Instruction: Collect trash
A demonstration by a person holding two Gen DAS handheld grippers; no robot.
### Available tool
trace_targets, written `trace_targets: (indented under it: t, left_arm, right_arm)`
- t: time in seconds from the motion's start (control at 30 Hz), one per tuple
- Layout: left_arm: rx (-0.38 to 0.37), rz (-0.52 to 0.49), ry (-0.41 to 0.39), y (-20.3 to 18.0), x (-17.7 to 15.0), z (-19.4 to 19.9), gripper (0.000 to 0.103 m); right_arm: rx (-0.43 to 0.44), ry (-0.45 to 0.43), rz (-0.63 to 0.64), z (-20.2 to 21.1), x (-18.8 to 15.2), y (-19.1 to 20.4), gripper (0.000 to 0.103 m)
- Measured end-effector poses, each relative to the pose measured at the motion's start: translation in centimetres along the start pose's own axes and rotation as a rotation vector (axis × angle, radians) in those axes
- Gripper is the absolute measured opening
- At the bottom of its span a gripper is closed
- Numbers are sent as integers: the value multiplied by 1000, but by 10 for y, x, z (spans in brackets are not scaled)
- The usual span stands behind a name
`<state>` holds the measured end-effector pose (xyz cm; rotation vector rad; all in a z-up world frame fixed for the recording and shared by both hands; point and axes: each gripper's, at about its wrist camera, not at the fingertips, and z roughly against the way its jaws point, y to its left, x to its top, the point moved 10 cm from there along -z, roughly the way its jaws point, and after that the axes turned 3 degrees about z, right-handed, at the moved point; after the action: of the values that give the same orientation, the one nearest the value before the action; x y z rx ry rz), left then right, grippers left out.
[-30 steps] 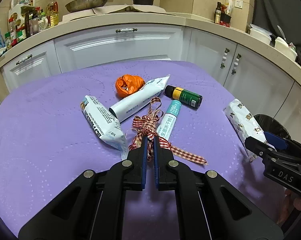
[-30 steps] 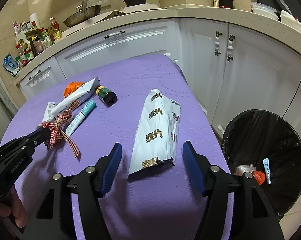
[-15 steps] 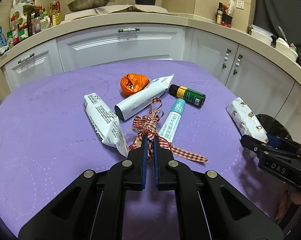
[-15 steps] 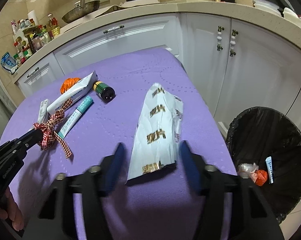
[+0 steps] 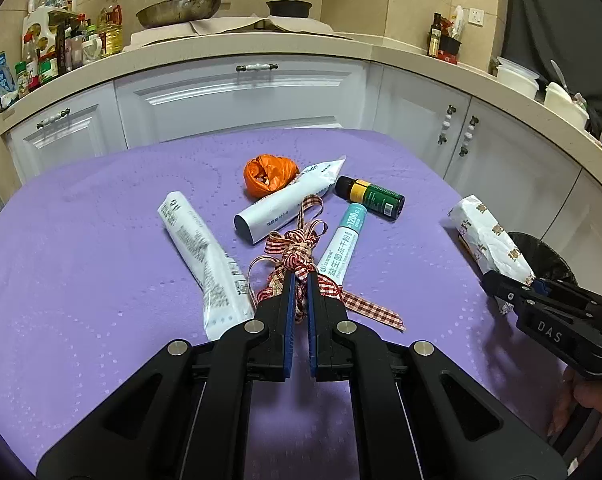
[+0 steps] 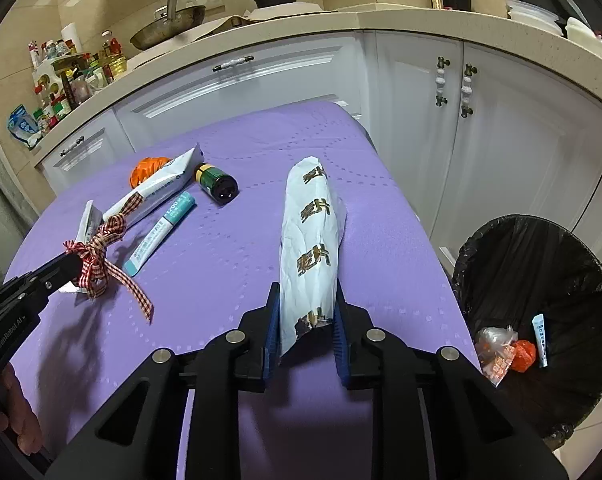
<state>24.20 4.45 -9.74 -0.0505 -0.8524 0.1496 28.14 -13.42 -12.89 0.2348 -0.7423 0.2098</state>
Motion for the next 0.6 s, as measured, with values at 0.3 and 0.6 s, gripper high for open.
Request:
trace_targets:
  t: [0.3,0.6]
  left_arm:
    - [12,11,6,14,-7,10,5]
    - [3,14,-4,17,-10,24,5]
  right_arm:
    - [-2,-10,4,8,-3,3,23]
    - [-5,-23,2,18,-6,2,23]
